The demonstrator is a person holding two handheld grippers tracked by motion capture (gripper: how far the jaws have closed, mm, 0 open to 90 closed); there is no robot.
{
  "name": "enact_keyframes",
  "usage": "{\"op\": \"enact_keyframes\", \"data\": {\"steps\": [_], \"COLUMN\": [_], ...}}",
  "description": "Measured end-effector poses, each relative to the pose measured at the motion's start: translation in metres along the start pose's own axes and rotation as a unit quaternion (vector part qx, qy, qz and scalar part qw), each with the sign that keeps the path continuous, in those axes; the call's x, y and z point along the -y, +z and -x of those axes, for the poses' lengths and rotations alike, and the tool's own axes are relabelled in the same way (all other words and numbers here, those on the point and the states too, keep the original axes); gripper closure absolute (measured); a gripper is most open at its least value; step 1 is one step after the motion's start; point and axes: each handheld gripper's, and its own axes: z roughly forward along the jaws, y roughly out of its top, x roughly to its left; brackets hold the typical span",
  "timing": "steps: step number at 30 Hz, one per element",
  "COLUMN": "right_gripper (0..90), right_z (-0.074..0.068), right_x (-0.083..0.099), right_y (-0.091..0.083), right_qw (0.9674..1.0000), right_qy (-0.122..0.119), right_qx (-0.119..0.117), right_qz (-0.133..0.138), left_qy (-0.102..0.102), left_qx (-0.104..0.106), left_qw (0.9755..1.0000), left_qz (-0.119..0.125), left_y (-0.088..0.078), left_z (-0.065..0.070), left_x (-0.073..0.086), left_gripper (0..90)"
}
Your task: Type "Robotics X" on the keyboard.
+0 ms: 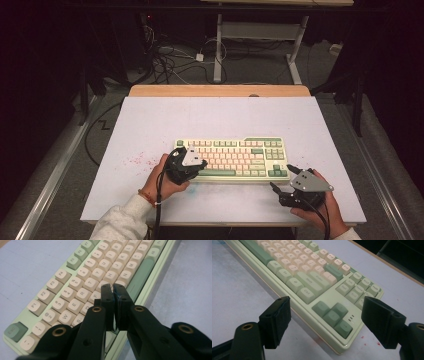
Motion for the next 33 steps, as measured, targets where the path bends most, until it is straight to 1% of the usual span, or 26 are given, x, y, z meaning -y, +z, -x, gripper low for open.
{"op": "enact_keyframes", "data": {"steps": [9, 13, 16, 17, 21, 23, 24, 25, 26, 27, 28, 30, 33], "right_gripper": [24.3, 24.3, 24.2, 24.2, 24.2, 24.3, 24.3, 24.4, 24.5, 24.5, 24.5, 24.5, 24.5], "right_z": [0.000, -0.001, 0.000, 0.000, -0.001, -0.001, -0.001, -0.001, -0.001, -0.001, -0.001, -0.001, -0.001], "right_x": [0.000, 0.000, 0.000, 0.001, 0.001, 0.001, 0.001, 0.001, 0.001, 0.001, 0.001, 0.001, 0.001], "right_y": [0.000, 0.001, 0.001, 0.001, 0.001, 0.001, 0.001, 0.002, 0.002, 0.002, 0.002, 0.002, 0.001], "right_qw": [1.0000, 1.0000, 1.0000, 1.0000, 1.0000, 1.0000, 1.0000, 0.9999, 0.9999, 0.9999, 0.9999, 0.9999, 1.0000], "right_qy": [-0.001, -0.003, -0.002, -0.003, -0.003, -0.004, -0.005, -0.005, -0.006, -0.007, -0.008, -0.006, -0.005], "right_qx": [-0.001, -0.002, -0.002, -0.002, -0.003, -0.003, -0.003, -0.003, -0.004, -0.004, -0.004, -0.003, -0.002], "right_qz": [-0.002, -0.003, -0.003, -0.003, -0.005, -0.005, -0.007, -0.008, -0.009, -0.009, -0.009, -0.009, -0.007], "left_qy": [0.015, 0.023, 0.024, 0.024, 0.021, 0.020, 0.023, 0.031, 0.029, 0.029, 0.031, 0.027, 0.026], "left_qx": [0.016, 0.017, 0.015, 0.009, 0.010, 0.019, 0.021, 0.018, 0.021, 0.021, 0.015, 0.015, 0.007], "left_qw": [0.9997, 0.9994, 0.9995, 0.9996, 0.9997, 0.9994, 0.9989, 0.9985, 0.9987, 0.9986, 0.9988, 0.9992, 0.9995], "left_qz": [-0.011, -0.019, -0.016, -0.011, -0.008, -0.020, -0.034, -0.042, -0.036, -0.039, -0.036, -0.026, -0.014], "left_y": [0.009, 0.013, 0.013, 0.012, 0.010, 0.014, 0.019, 0.023, 0.024, 0.023, 0.021, 0.017, 0.009], "left_z": [0.009, 0.012, 0.013, 0.013, 0.012, 0.012, 0.013, 0.015, 0.015, 0.015, 0.015, 0.014, 0.011], "left_x": [-0.002, -0.002, -0.003, -0.003, -0.003, -0.002, 0.000, 0.002, 0.002, 0.000, -0.001, -0.003, -0.003], "left_gripper": [84.6, 84.3, 84.3, 84.3, 84.4, 84.5, 84.5, 84.4, 84.2, 84.1, 83.9, 83.7, 83.5]}}
